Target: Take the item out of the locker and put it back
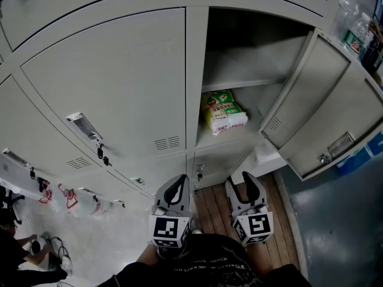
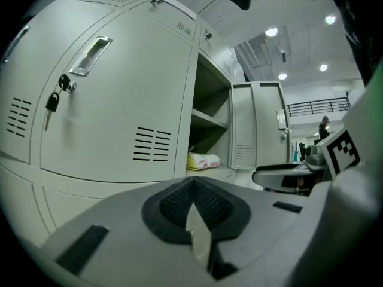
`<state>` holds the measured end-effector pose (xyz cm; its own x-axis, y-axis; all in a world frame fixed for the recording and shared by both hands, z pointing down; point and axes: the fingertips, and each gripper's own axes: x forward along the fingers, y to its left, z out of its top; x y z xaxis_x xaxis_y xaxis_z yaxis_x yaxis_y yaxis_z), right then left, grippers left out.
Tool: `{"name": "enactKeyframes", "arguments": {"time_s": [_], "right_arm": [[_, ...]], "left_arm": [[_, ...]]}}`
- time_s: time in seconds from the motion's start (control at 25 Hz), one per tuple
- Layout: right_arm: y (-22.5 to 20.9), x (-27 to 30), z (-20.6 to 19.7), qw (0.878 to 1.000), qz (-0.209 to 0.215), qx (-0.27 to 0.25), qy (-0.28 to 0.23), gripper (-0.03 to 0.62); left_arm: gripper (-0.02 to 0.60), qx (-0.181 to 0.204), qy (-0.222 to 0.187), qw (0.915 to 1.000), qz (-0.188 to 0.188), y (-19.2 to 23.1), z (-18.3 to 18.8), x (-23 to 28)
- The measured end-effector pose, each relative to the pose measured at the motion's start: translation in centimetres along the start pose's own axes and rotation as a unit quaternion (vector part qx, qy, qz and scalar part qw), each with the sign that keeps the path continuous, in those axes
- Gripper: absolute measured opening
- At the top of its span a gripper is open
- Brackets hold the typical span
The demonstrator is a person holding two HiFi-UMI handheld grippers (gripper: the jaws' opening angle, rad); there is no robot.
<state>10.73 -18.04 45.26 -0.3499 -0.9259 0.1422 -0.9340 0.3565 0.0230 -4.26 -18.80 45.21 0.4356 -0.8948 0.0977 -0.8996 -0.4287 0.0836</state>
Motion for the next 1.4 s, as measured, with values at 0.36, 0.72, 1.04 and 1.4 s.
{"name": "enactKeyframes", "arguments": {"time_s": [0.36,0.72,1.04,1.4], "right_arm": [[-0.4,-0.1,0.5,1.0,0.0,-0.01,-0.005,0.078],[-0.5,0.3,1.0,1.0,-0.001,-0.023,-0.01,0.008],[-0.4,0.9,0.7,1.0,0.001,-0.019,-0.005,0.003],[-0.5,1.4,0.7,1.0,0.002,-0.02,-0.004,0.003]], "left_arm": [[0.005,0.005,-0.001,1.0,-0.007,-0.8,0.0,0.6],[0.004,0.008,-0.005,0.9998,-0.015,-1.4,0.5,1.1],[0.004,0.012,-0.001,0.9998,-0.014,-1.2,0.3,1.4],[0.005,0.015,0.003,0.9998,-0.016,-1.1,0.2,1.7]]}}
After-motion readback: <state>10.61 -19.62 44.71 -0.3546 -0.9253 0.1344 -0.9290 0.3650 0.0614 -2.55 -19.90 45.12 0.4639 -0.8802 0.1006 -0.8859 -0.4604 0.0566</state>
